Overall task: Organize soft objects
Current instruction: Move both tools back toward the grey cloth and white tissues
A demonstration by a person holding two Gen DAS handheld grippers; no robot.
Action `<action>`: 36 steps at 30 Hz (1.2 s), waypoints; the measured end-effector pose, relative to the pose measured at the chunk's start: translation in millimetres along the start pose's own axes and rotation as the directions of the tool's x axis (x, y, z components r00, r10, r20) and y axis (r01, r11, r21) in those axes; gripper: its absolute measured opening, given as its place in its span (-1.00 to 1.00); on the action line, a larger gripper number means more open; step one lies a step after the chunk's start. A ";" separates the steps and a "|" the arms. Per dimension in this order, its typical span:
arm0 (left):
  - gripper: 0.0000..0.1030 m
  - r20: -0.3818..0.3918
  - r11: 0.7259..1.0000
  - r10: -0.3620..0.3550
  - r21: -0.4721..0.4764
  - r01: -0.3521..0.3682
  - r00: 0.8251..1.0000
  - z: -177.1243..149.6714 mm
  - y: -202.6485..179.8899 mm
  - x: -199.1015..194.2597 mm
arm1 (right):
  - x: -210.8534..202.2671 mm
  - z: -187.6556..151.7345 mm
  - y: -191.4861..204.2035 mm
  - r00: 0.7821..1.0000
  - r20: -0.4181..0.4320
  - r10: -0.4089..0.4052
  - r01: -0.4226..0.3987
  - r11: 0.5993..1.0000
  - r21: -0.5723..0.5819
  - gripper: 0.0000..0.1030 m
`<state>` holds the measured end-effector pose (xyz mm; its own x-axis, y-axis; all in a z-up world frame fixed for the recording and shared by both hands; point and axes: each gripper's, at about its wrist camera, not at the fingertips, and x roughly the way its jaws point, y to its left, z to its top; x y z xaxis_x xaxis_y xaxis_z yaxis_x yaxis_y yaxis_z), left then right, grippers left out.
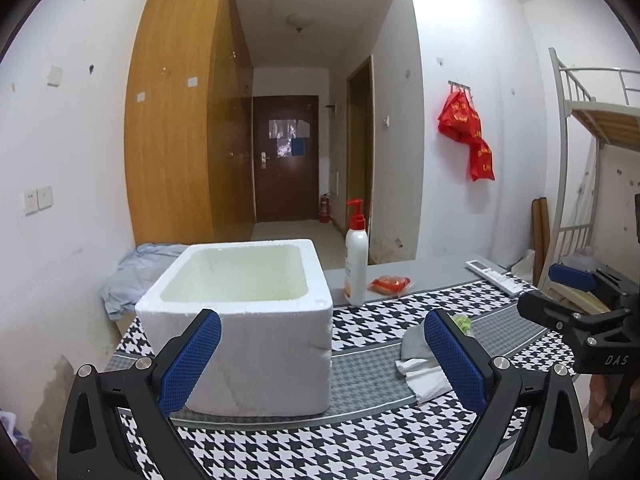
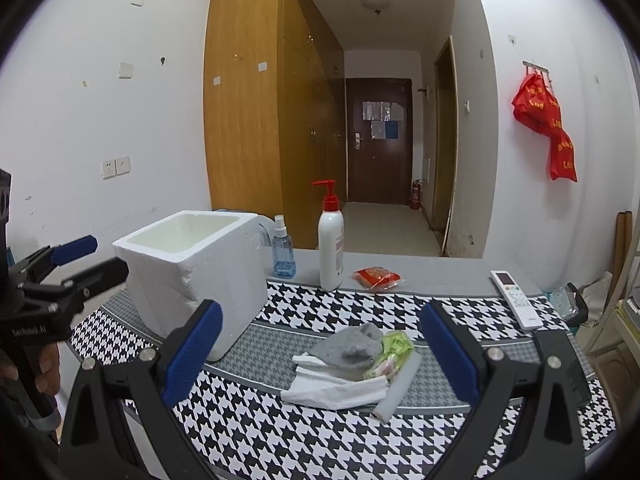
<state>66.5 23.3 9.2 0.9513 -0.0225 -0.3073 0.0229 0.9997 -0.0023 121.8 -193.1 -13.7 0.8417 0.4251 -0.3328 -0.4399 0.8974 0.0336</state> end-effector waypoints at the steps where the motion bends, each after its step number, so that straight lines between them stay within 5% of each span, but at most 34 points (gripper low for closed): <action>1: 0.98 -0.002 1.000 -0.004 0.000 0.004 1.000 -1.5 -1.1 0.5 | 0.3 -1.4 0.7 1.000 -0.001 0.006 -0.006 1.000 0.004 0.95; 20: 0.98 -0.066 0.998 -0.059 0.009 0.060 0.996 -24.2 -15.5 22.3 | 11.1 -17.4 -5.2 0.999 -0.038 -0.009 0.010 1.000 0.015 0.95; 36: 0.98 -0.151 0.984 -0.159 0.055 0.169 0.976 -34.5 -53.1 57.7 | 14.5 -34.2 -40.0 0.994 -0.091 -0.062 0.069 0.995 0.070 0.95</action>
<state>109.6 -30.9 -41.2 0.8782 -0.1798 -0.4432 0.1997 0.9798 -0.0018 140.9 -226.9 -52.1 0.8357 0.3558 -0.4183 -0.3580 0.9306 0.0763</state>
